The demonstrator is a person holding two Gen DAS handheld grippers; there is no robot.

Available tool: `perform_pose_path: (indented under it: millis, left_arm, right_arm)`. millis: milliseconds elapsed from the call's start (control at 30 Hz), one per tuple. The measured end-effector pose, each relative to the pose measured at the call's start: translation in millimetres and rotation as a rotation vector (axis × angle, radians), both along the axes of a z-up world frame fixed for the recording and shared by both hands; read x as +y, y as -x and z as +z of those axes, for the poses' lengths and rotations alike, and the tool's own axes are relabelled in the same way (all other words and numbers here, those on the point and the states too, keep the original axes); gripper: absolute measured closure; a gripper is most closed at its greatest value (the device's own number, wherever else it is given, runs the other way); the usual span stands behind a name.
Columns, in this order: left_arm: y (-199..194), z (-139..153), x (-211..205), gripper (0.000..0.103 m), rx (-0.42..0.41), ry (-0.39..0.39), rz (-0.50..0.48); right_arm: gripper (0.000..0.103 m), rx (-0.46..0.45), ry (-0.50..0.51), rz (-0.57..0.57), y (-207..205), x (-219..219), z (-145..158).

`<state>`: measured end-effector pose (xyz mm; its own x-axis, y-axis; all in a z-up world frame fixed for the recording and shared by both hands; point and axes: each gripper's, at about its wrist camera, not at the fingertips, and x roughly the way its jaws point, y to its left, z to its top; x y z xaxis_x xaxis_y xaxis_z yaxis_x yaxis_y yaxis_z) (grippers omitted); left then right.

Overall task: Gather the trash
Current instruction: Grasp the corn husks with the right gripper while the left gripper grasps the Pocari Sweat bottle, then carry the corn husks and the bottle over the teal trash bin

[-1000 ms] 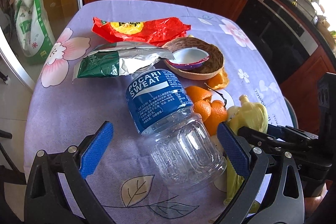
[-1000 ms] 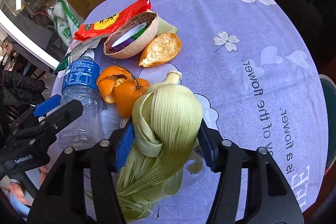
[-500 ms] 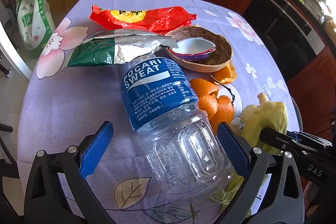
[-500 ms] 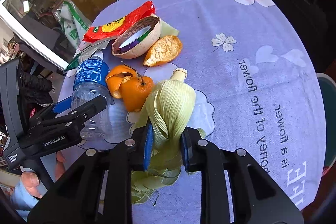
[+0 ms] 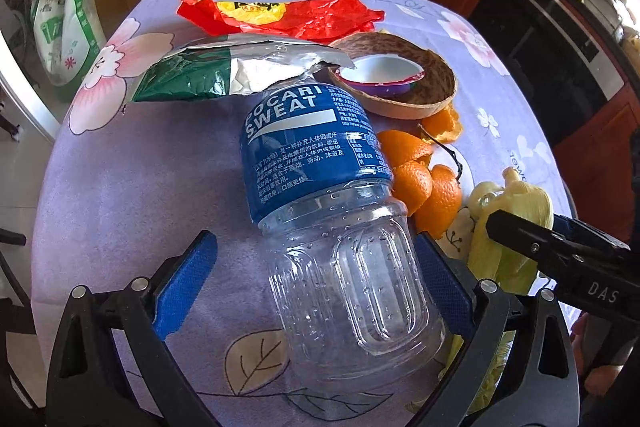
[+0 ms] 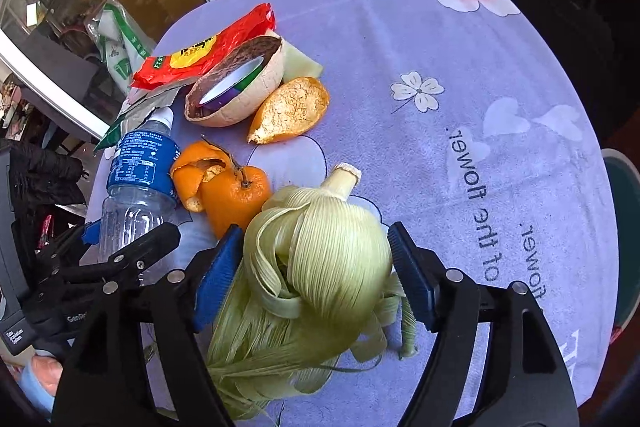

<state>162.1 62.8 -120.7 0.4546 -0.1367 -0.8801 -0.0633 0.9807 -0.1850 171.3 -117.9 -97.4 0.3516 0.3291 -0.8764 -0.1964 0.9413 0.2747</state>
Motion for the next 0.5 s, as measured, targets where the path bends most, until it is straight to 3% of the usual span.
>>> perform_pose_path:
  millis: [33, 67, 100, 167, 500]
  left_arm:
    - [0.1, -0.2, 0.9, 0.006, 0.001, -0.002, 0.002]
    - [0.2, -0.3, 1.6, 0.011, 0.0, 0.004, 0.001]
    - [0.2, -0.5, 1.8, 0.016, 0.002, 0.011, -0.002]
    - [0.5, -0.5, 0.1, 0.035, 0.007, 0.022, -0.013]
    - [26.8, 12.9, -4.4, 0.038, -0.031, -0.026, -0.025]
  right_arm:
    - [0.034, 0.01, -0.006, 0.004, -0.1, 1.5, -3.2]
    - [0.044, 0.019, -0.015, 0.007, 0.6, 2.0, -5.8]
    - [0.047, 0.008, -0.016, 0.004, 2.4, 2.0, -5.2]
    - [0.06, 0.007, -0.017, 0.007, 5.1, 1.4, -2.5]
    - [0.065, -0.04, -0.049, -0.033, 26.0, -21.4, 24.5]
